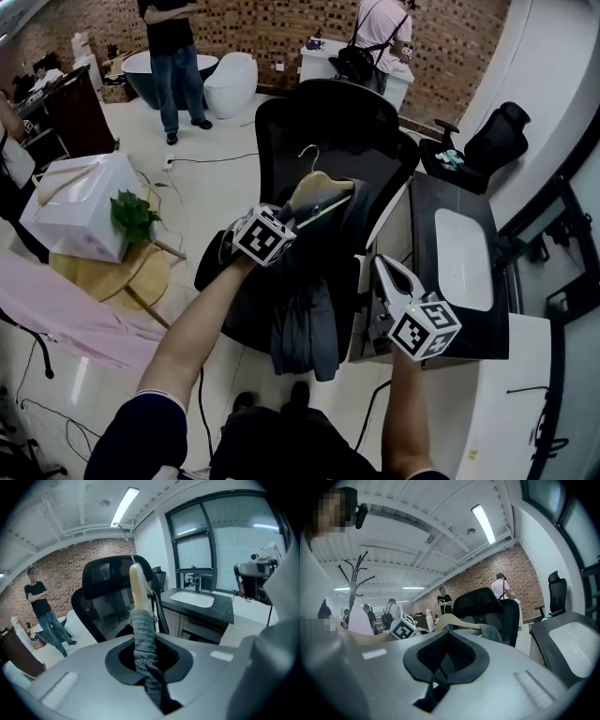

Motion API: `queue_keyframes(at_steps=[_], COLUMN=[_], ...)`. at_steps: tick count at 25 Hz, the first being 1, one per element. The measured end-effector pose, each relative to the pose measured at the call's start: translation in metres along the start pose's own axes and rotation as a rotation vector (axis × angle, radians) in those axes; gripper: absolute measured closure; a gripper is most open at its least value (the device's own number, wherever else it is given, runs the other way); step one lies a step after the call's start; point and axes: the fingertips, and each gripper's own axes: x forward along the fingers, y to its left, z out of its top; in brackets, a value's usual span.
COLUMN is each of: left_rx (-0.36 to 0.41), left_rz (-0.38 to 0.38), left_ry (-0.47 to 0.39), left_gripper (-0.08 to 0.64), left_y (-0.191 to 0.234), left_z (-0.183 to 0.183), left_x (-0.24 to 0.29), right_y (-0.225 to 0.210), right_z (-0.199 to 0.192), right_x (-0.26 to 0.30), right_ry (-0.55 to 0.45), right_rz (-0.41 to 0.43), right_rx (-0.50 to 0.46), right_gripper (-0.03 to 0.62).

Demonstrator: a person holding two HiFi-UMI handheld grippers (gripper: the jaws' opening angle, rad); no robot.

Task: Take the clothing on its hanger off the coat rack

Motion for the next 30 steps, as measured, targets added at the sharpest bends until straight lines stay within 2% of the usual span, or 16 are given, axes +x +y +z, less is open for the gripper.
queue_keyframes(at_steps=[5, 10, 13, 19, 26, 30], left_rx=[-0.055, -0.132, -0.139, -0.243, -0.318, -0.327], left_rz=[-0.046, -0.069, -0.083, -0.1, -0.088, -0.084], left_ry=[0.065, 0.094, 0.108, 0.215, 0.273, 0.297], left_gripper=[0.531, 0.531, 0.529, 0.526, 0.525, 0.504], left_y=[-0.03, -0.056, -0.067, -0.093, -0.105, -0.104], left_z=[-0.051, -0.1, -0.125, -0.182, -0.235, -0.244], left_x=[0.032, 0.06, 0.082, 0.111, 0.147, 0.147], right_y=[-0.007, -0.014, -0.019, -0.03, -0.042, -0.048], right_z=[-0.022, -0.049, -0.061, -0.083, -0.109, -0.12], right_x=[-0.002, -0.007, -0.006, -0.007, -0.008, -0.009], right_ry=[0.042, 0.098, 0.124, 0.174, 0.237, 0.268], right_rz=[-0.008, -0.018, -0.018, -0.014, -0.018, -0.016], right_rx=[0.022, 0.053, 0.062, 0.076, 0.082, 0.079], right_gripper=[0.591, 0.591, 0.591, 0.591, 0.591, 0.591])
